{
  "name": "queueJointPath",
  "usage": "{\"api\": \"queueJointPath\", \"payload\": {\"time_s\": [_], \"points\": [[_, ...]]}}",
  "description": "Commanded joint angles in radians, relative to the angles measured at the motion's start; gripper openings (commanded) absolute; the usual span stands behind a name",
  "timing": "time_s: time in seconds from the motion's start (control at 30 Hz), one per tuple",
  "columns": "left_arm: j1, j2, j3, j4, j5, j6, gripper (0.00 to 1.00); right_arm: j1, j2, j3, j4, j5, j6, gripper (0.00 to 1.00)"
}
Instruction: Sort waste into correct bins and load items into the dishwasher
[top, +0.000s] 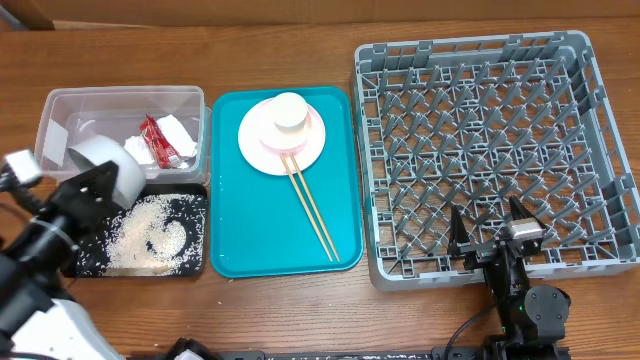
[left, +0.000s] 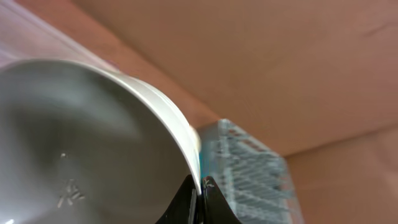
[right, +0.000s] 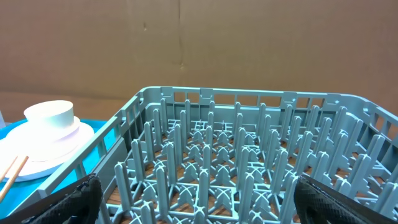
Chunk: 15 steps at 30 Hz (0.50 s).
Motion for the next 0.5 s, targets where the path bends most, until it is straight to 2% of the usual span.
{"api": "queueJointPath", "payload": {"time_s": [0.0, 0.17, 0.47], "points": [[0.081, 0.08, -0.006, -0.046, 0.359, 0.123, 0.04, -0.004, -0.01, -0.011, 0.005, -0.006, -0.003, 1.0], [0.125, 0.187, -0.05, -0.116, 0.36, 0.267, 0.04, -0.004, -0.01, -0.011, 0.005, -0.006, -0.003, 1.0], [0.126, 0.257, -0.072, -0.132, 0.36, 0.28, 0.04, -0.004, -0.01, -0.011, 0.005, -0.006, -0.003, 1.0]]}}
